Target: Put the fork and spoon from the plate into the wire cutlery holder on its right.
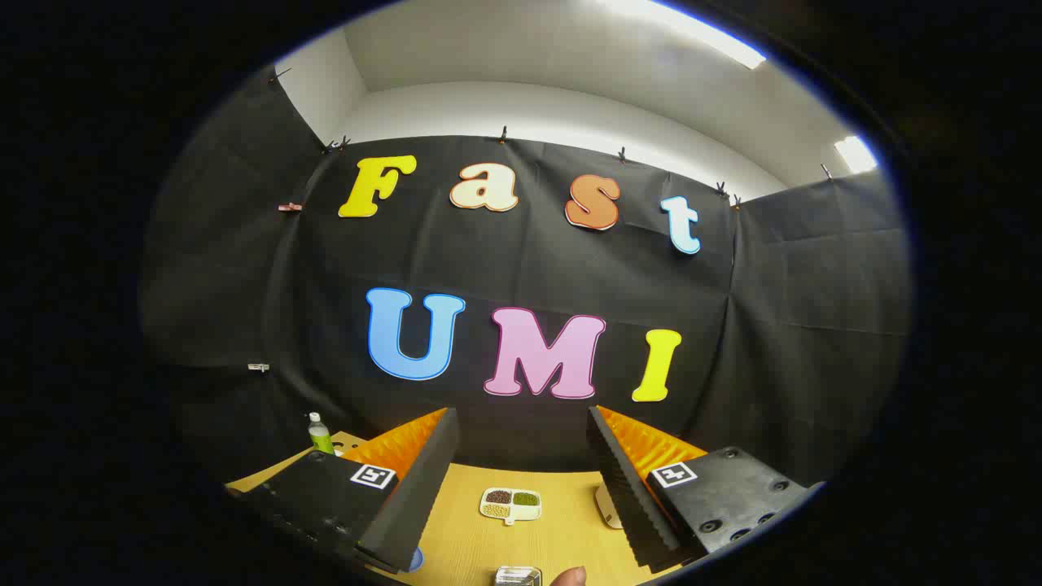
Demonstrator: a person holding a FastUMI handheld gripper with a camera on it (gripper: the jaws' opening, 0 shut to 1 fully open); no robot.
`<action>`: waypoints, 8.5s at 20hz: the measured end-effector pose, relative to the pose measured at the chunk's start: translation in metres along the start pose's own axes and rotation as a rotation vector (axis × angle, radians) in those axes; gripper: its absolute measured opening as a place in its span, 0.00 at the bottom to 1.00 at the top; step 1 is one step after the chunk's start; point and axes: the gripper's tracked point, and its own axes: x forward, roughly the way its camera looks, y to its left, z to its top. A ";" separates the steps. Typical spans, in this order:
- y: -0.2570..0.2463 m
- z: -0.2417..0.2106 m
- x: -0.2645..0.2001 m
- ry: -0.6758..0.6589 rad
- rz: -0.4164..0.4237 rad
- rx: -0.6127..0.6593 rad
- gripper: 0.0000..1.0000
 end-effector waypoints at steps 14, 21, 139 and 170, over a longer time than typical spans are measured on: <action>0.013 -0.002 -0.002 -0.005 -0.022 -0.013 0.98; 0.054 -0.038 0.001 0.136 0.095 0.017 0.97; 0.297 -0.421 -0.069 1.407 0.565 0.260 0.79; 0.286 -0.468 -0.058 1.453 0.519 0.277 0.07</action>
